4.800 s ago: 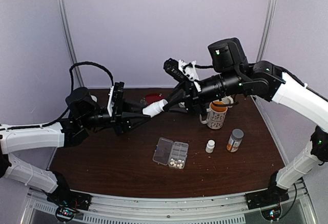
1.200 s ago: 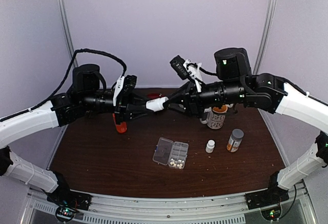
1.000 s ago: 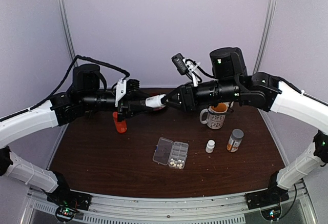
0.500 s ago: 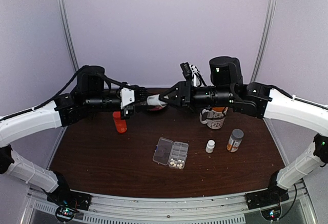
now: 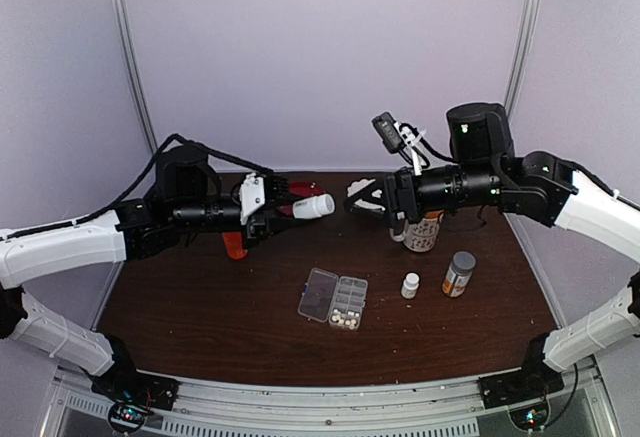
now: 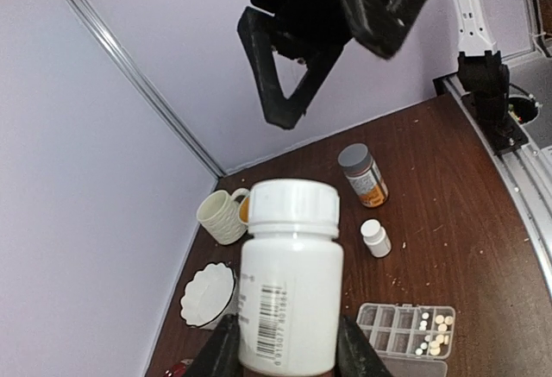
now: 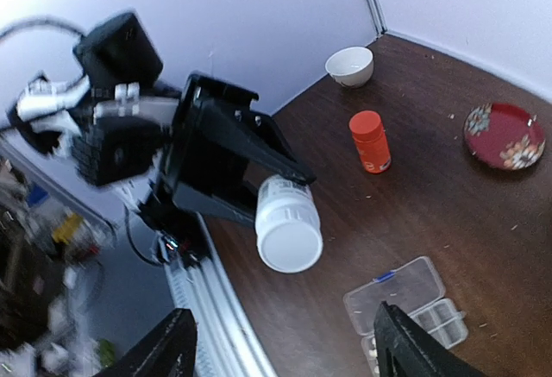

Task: Sort the pills into containers
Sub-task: Screw the lid of the pill bottle onto the pill bottle.

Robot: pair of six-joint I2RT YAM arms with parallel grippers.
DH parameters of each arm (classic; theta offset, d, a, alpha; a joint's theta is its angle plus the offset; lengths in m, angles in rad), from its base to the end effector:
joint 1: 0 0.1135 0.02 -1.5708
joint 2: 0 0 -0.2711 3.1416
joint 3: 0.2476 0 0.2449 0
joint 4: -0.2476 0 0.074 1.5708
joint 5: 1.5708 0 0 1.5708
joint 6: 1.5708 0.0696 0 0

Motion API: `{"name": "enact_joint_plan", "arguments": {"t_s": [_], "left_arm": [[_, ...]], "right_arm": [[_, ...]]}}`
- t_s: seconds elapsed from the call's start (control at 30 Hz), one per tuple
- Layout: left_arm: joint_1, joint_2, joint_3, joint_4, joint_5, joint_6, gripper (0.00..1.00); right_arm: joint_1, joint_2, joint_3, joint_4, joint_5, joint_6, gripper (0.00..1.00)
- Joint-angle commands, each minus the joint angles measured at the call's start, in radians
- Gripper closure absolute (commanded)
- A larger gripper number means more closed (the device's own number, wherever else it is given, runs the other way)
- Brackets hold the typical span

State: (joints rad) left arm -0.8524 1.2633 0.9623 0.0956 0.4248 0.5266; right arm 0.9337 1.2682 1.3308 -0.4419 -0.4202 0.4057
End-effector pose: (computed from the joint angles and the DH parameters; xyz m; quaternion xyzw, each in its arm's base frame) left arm 0.1871 -0.2576 0.3308 0.5851 0.5006 -0.2614 0.5820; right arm 0.1558 0.2582 0.3961 -0.3242 0.7509 0.4760 0.3231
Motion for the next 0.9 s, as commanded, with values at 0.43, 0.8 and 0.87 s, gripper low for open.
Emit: {"name": "enact_joint_plan", "arguments": {"t_s": [0.43,0.8,0.87], "left_arm": [[0.014,-0.008,0.085,-0.181,0.429,-0.411,1.0],[0.013,0.027,0.119,-0.236,0.484,-0.413,1.0],[0.013,0.031,0.119,-0.243,0.491,-0.412,1.0]], "right_arm": [[0.085,-0.076,-0.02,-0.132,-0.065,-1.321,0.34],[0.19,0.006,0.008,-0.063,0.089,-1.395,0.35],[0.195,0.019,0.012,-0.034,0.117,-1.383,0.39]]}}
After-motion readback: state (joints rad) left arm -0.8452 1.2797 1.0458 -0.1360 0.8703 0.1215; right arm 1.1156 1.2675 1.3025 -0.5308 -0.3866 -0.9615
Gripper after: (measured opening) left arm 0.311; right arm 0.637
